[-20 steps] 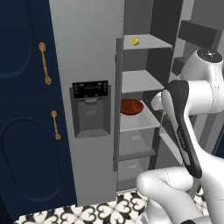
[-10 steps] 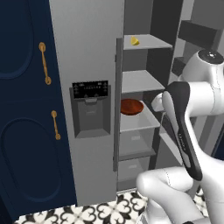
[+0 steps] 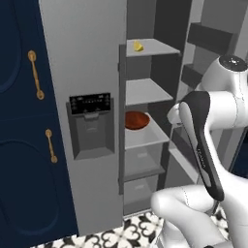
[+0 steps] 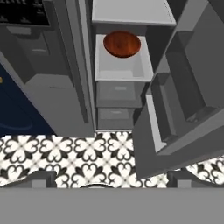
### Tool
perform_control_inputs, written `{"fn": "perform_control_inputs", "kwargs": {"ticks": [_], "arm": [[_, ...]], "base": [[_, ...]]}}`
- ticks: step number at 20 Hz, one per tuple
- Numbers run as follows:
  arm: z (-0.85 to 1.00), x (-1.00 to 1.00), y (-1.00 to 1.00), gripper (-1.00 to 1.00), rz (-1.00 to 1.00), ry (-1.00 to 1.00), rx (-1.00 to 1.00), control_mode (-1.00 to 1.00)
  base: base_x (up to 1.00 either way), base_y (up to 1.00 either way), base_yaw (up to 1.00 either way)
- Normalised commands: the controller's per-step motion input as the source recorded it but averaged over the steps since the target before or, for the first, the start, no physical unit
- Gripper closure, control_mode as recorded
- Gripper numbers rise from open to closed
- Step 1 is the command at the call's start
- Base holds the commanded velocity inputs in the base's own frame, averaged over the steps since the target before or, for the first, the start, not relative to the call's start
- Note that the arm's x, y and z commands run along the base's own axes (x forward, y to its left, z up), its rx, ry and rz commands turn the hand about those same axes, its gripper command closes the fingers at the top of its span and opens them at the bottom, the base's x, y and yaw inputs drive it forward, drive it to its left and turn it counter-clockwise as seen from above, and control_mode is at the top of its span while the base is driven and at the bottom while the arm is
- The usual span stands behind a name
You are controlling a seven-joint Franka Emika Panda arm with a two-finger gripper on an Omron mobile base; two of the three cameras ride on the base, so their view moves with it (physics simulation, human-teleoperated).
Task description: Grab a lemon wedge from the fridge and one ice cube from the ice bowl, and put them in the glass of lemonade.
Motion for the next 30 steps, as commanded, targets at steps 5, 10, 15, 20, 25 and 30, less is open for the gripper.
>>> {"fn": "perform_control_inputs", "kwargs": {"ticks": [5, 10, 15, 20, 25, 30], "arm": [[0.00, 0.00, 0.00, -1.00, 0.00, 0.00, 0.00, 1.00], [0.00, 0.00, 0.00, -1.00, 0.00, 0.00, 0.00, 1.00], [0.00, 0.00, 0.00, -1.00, 0.00, 0.00, 0.00, 1.00], [0.00, 0.00, 0.00, -1.00, 0.00, 0.00, 0.00, 1.00], [0.00, 0.00, 0.00, -1.00, 0.00, 0.00, 0.00, 1.00], [0.00, 0.00, 0.00, -1.00, 0.00, 0.00, 0.00, 1.00]], "base": [[0.67, -0.09, -0.06], [0.96, -0.25, 0.00], [0.36, -0.48, 0.00], [0.17, -0.07, 0.00], [0.57, 0.01, 0.00], [0.41, 0.00, 0.00]]}}
